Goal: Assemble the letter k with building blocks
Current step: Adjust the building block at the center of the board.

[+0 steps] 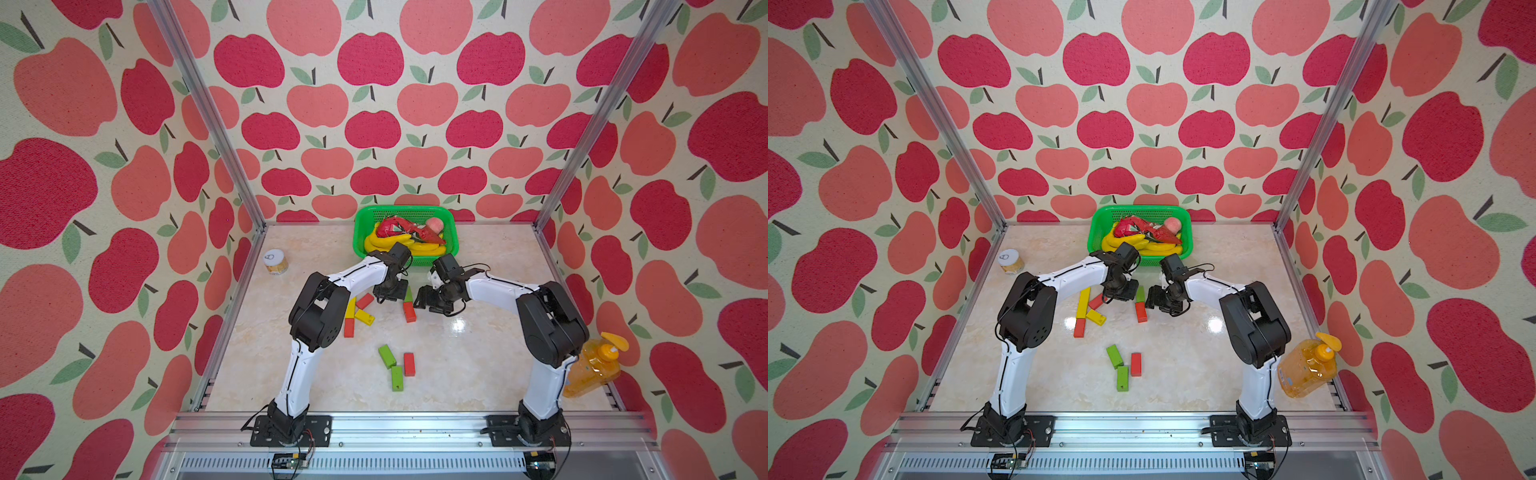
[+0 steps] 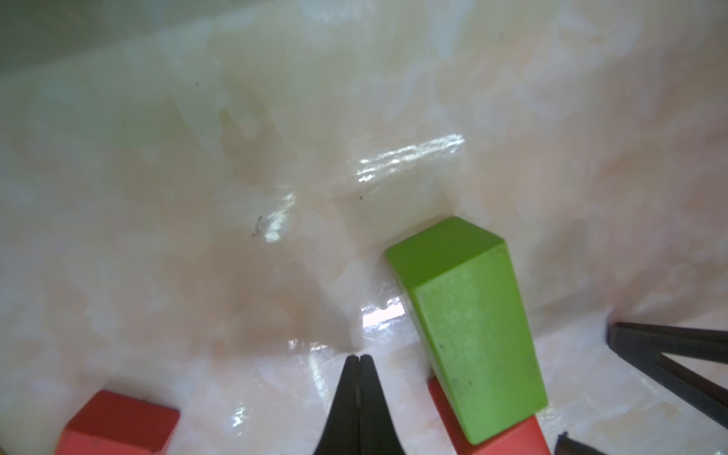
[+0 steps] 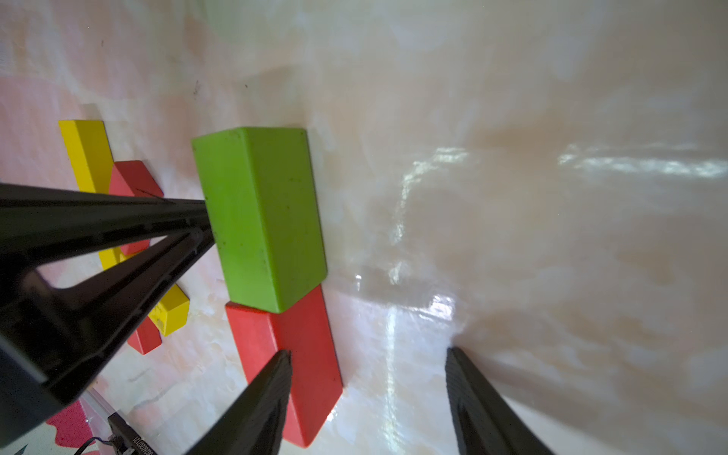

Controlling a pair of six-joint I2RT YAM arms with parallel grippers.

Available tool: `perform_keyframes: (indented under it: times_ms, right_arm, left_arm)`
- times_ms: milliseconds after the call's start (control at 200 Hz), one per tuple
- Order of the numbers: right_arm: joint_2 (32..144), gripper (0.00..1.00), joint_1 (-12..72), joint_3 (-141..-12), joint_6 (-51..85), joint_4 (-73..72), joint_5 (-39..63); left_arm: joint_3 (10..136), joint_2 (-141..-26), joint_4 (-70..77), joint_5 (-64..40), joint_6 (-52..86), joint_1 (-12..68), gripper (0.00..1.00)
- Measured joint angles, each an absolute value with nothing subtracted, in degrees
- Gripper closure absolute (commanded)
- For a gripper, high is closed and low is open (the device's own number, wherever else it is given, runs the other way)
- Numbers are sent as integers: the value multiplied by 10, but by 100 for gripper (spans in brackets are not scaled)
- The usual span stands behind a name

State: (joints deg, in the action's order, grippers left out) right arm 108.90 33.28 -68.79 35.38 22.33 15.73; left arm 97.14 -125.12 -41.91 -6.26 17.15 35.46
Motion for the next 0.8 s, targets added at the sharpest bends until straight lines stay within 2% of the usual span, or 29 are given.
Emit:
perform_keyframes:
  times_ms: [800]
  right_arm:
    - [1064, 34, 328, -660, 354, 239, 145]
  left_arm:
    - [990, -1261, -404, -79, 173, 359, 100]
